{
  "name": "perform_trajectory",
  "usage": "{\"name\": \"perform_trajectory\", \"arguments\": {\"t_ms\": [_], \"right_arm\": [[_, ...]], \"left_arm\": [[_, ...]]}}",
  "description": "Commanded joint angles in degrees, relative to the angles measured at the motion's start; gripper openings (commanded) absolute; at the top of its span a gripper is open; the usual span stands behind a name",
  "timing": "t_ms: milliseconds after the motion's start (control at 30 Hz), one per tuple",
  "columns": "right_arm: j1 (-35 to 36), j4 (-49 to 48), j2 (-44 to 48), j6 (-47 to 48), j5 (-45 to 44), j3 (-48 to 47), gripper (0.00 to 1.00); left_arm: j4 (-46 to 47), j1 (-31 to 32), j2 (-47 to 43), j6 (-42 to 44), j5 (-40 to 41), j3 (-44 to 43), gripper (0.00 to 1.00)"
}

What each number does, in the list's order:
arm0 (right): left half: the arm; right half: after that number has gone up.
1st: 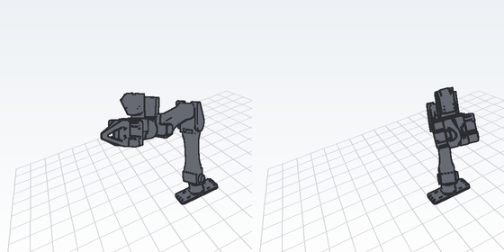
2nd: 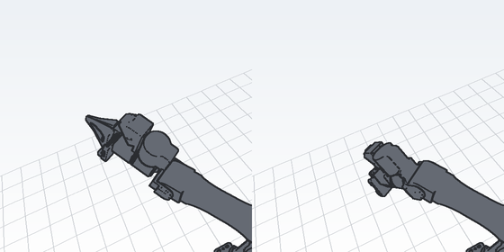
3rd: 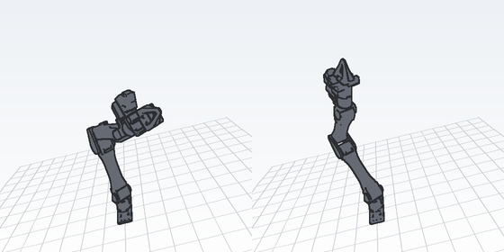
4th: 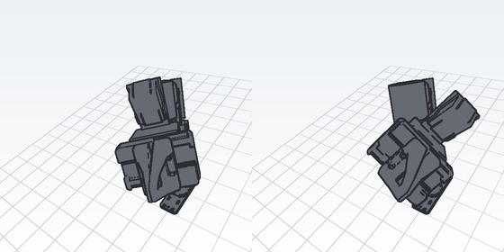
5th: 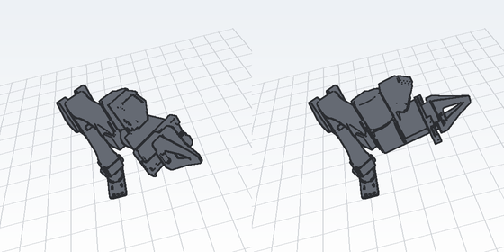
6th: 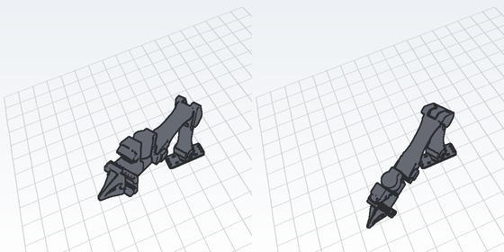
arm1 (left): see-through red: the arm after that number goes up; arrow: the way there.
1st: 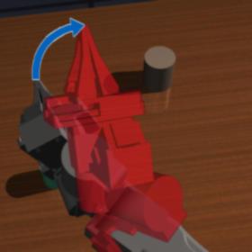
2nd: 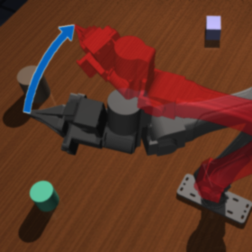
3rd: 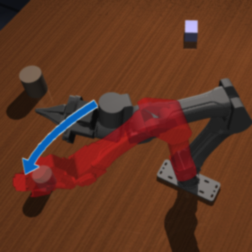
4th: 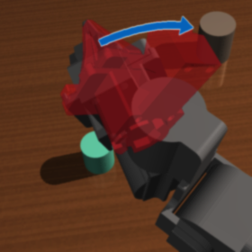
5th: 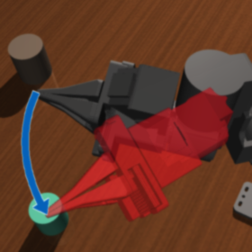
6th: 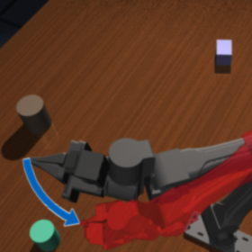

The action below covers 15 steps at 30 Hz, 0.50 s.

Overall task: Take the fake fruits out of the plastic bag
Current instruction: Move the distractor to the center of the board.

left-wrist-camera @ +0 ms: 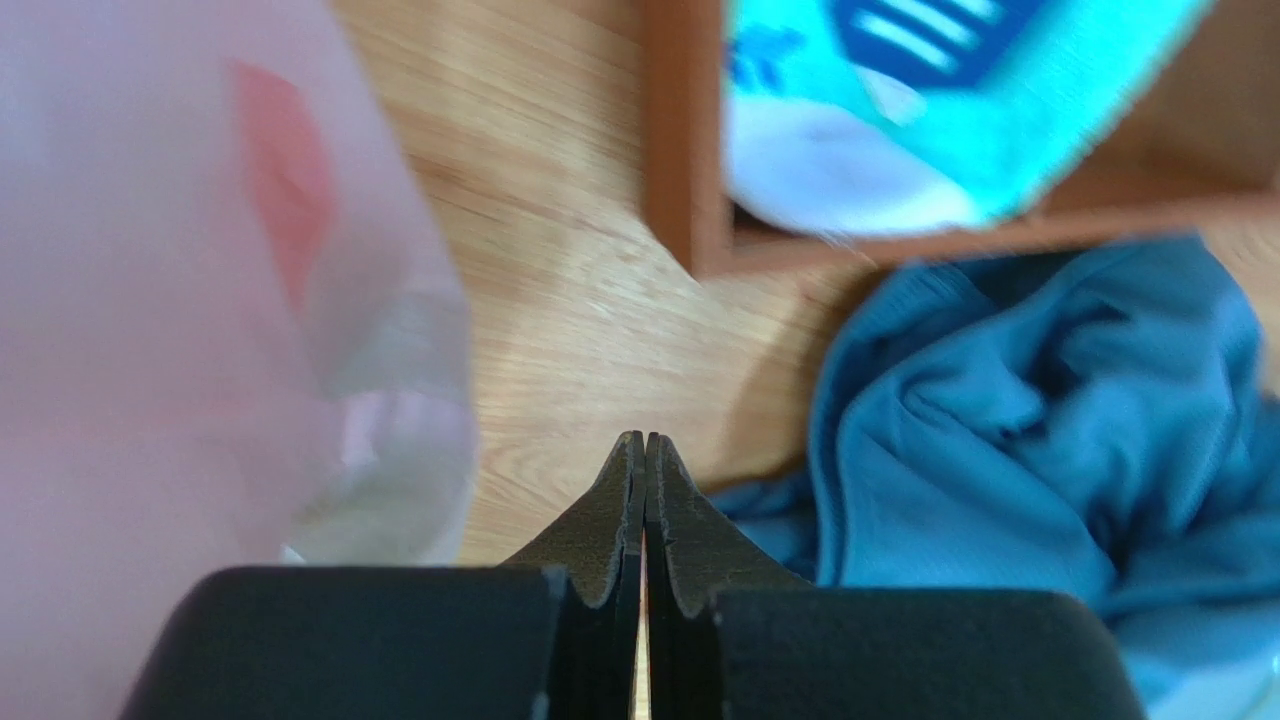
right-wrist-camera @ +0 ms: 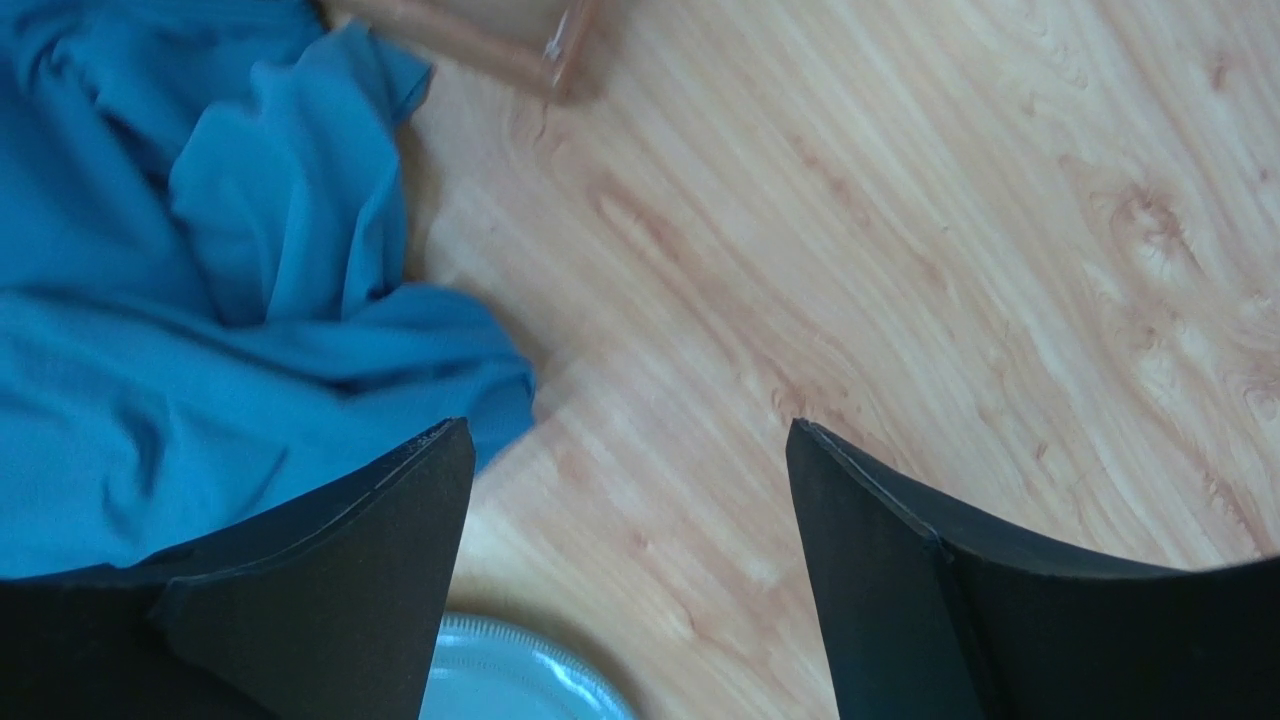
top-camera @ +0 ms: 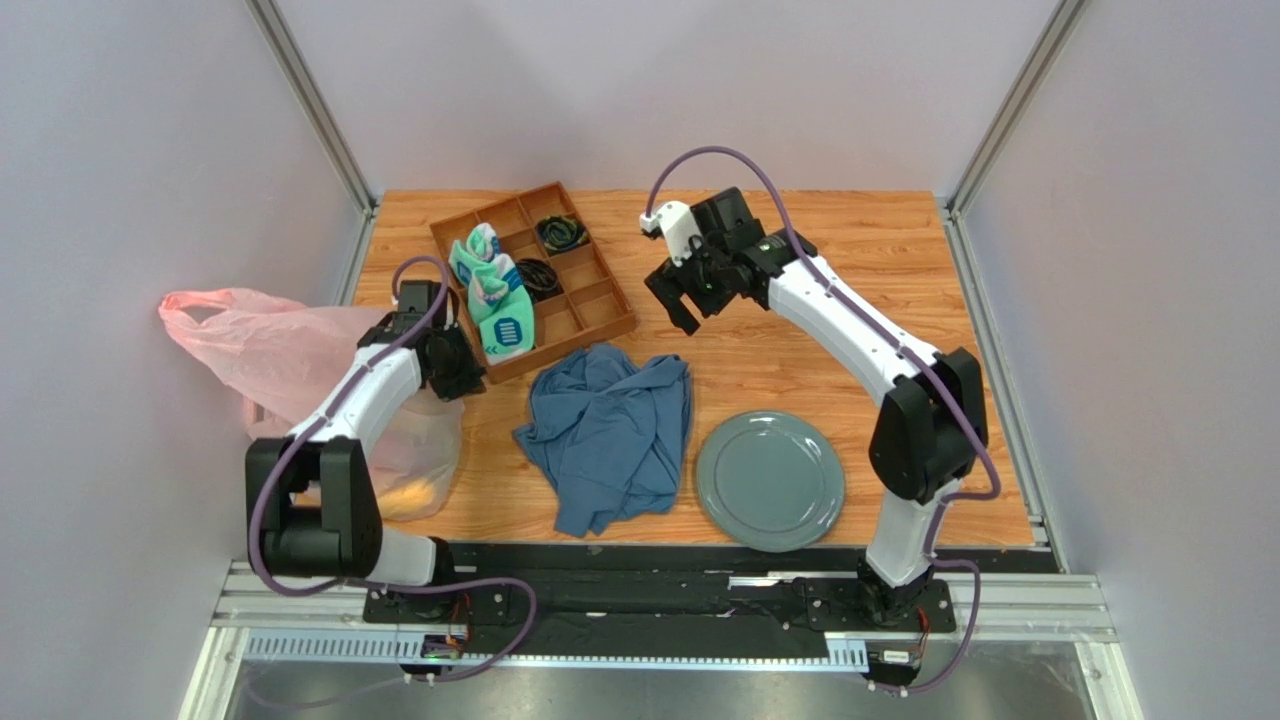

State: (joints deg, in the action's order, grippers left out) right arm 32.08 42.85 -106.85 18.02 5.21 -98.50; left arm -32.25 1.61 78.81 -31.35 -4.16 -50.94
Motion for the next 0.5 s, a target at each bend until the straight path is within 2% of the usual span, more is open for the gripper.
{"name": "perform_trajectory", "arguments": {"t_ms": [0,233,300,400,467], "right_arm": [[0.8,2.67,9.19,4.3,4.19,4.62,0.8],[0.8,4.7,22.1,7.03,3.75,14.82,0.82],[0.8,5.14,23.78,7.73,3.58,17.02,0.82],[0.8,5.49,25.46,8.34,2.96,19.13,0.82],[0.8,5.23,25.29,8.87,2.35,19.75,0.82]], "left_arm": [[-3.08,-0.9,5.2,-5.03,5.82,-4.25,0.0],[-4.05,-0.38,20.48,-8.46,11.8,-16.45,0.01],[-4.23,1.11,23.83,-8.29,13.48,-23.04,0.19],[-1.42,4.17,31.04,-3.64,5.26,-32.09,0.18],[-0.98,6.64,35.09,-2.22,2.86,-37.53,0.17]]}}
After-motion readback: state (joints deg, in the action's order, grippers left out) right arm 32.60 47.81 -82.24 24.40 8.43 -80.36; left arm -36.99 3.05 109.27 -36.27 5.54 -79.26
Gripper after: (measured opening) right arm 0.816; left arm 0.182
